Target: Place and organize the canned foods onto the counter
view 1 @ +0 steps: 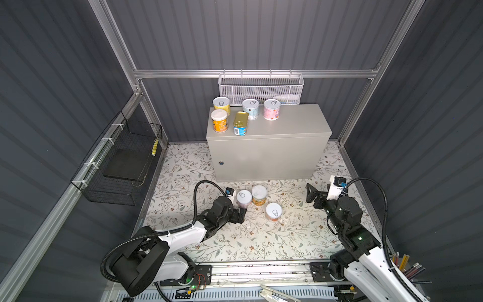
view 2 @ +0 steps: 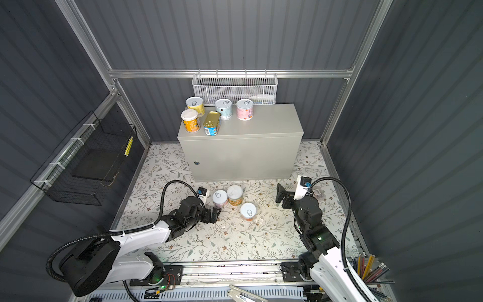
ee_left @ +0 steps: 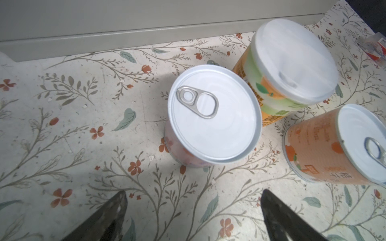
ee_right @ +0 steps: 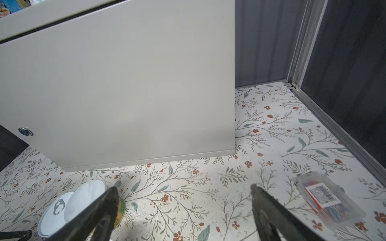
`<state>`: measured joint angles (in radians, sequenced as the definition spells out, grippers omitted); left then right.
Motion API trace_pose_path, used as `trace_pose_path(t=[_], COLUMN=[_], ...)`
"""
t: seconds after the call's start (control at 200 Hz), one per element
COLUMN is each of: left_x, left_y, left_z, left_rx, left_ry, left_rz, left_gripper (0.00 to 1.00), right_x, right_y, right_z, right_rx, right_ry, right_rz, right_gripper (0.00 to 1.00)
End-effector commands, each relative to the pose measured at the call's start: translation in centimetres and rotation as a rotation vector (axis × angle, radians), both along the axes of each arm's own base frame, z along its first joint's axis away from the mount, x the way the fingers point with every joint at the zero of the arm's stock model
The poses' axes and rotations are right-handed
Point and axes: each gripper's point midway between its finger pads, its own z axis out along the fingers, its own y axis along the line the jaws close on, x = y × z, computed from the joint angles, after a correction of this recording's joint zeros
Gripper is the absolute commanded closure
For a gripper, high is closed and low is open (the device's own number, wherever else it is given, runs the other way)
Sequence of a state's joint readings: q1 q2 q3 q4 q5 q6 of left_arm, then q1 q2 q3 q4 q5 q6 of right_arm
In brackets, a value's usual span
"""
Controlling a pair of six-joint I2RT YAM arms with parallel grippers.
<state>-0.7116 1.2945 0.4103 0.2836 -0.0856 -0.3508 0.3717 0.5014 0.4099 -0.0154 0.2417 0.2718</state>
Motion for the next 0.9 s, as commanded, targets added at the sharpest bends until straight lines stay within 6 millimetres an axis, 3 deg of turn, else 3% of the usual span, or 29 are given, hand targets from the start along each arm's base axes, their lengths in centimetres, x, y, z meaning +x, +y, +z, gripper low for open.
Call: trace_pose_path(t=[0.0,0.145,0.27,0.505,0.695,0.896], left_x=[0.7,0.7,0.7,-0.2,-1.0,-2.2], left_y=[0.0,-0.2,-0.7,-4.6,-7.1,-10.8], left_z=[0.3,0.7,2.1,6.1,7.0,7.2], left_rx=[0.003,-0.027,-0.053,0.023,-0.03,0.011], left_ry=[-0.02,0.033,0.064,0.076,0.164,0.243], left_rz=[0.017,0.062,0.119,0.087,0.086,-0.022], left_gripper=[0.0,0.0,0.0,0.0,0.0,0.0], right_x=[-0.8,-1.7,-1.9,-1.4,-1.1,-1.7], right_y=[-0.7,-0.5,0.0,1.6,2.5,4.8], right_z=[-1.2,-2.0,-2.5,-4.7,-5.8,-5.0], right_rx=[0.015,0.025,0.077,0.139,0.14,0.131], right_ry=[0.012,0.04,0.027,0.095,0.133,0.141], right_rz=[-0.024,0.0,0.027,0.087,0.122,0.268], right_gripper=[0.01,0.01,0.01,0.01,0.01,0.01])
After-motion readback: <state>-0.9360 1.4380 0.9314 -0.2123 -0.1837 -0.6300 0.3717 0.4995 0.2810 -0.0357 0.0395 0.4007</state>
